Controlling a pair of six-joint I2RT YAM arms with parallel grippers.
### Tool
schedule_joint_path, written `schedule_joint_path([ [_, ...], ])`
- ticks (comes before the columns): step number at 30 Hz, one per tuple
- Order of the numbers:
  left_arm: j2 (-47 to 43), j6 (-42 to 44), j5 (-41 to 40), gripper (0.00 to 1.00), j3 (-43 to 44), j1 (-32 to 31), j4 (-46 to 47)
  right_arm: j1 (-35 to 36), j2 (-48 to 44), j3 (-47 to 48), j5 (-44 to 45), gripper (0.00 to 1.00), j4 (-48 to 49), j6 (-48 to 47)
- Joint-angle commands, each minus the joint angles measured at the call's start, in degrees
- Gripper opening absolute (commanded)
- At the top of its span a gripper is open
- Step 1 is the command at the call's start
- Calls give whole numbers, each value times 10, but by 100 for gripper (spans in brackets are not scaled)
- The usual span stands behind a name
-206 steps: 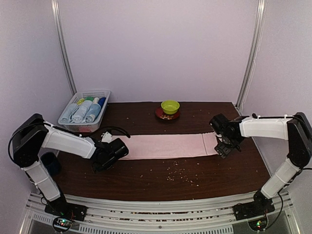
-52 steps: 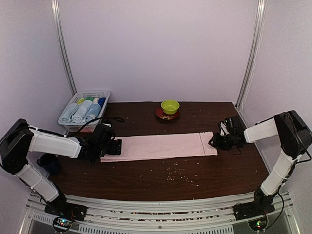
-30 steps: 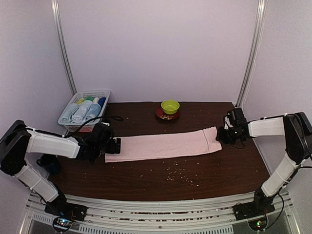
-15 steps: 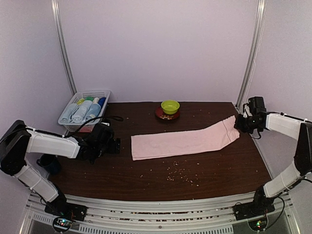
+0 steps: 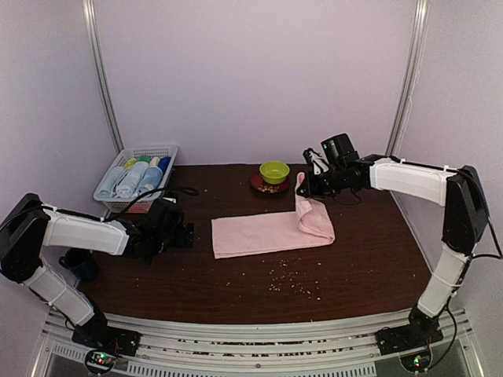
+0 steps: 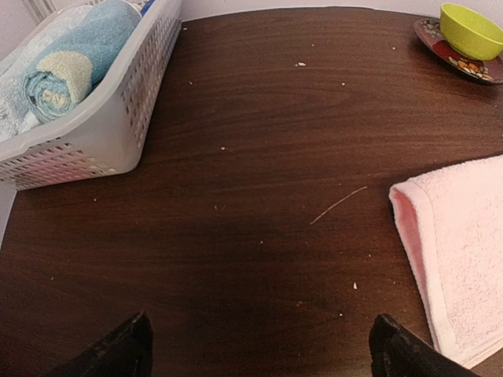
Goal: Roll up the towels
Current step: Fold the towel at the center of the board.
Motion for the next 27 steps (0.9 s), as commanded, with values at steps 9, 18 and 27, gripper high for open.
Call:
schedule_joint_path([
  [9,-8,4,-12,98,2,1,3,96,134,135,-36,0,-1,17],
  [18,-10,3,-13,98,2,1,1,126,179,186,-50,0,8,29],
  [27,-9,3,-13,98,2,1,0,140,201,206,-56,0,-6,25],
])
